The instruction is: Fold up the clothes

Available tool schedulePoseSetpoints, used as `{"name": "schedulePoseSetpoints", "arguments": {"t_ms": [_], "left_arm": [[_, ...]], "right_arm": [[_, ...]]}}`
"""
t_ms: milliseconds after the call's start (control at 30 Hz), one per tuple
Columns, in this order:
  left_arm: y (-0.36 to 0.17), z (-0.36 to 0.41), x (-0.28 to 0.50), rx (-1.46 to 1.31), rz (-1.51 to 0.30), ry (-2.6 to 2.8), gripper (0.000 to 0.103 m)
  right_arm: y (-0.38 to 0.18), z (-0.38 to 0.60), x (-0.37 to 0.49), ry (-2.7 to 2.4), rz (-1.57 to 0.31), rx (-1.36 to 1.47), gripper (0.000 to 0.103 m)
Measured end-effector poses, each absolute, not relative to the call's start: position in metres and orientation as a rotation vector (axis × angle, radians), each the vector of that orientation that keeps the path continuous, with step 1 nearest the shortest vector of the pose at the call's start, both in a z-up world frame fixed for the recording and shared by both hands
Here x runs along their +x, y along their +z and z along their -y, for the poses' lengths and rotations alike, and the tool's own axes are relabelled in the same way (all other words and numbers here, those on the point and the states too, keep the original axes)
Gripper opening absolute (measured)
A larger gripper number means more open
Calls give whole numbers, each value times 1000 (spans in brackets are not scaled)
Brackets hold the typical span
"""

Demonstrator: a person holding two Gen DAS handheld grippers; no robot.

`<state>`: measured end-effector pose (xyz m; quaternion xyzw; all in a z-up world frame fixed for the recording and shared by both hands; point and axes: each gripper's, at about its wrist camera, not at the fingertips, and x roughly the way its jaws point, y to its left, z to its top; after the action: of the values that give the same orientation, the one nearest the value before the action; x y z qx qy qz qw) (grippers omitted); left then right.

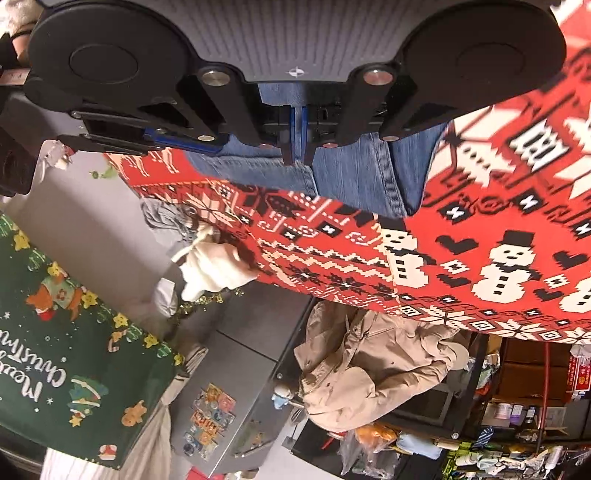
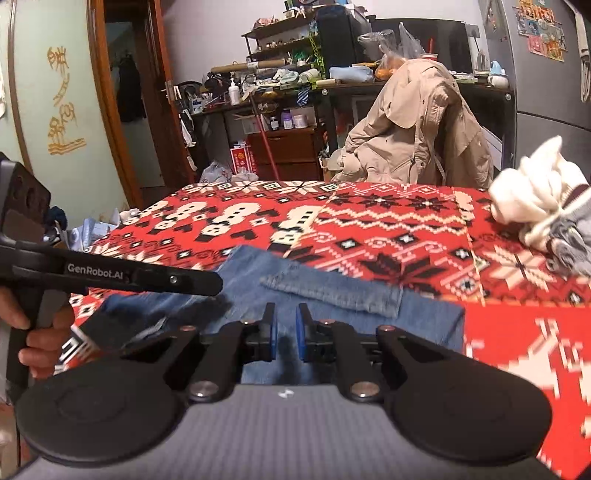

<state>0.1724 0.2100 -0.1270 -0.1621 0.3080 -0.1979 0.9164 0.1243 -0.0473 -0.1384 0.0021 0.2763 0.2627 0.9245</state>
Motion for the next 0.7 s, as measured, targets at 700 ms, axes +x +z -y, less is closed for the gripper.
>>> {"name": "schedulePoseSetpoints", "arguments": {"t_ms": [700], "left_arm": [[-145,-222,186,-319,-664,-323,3]], "right_arm": [[-160,99,126,396,-647,0,3]]}}
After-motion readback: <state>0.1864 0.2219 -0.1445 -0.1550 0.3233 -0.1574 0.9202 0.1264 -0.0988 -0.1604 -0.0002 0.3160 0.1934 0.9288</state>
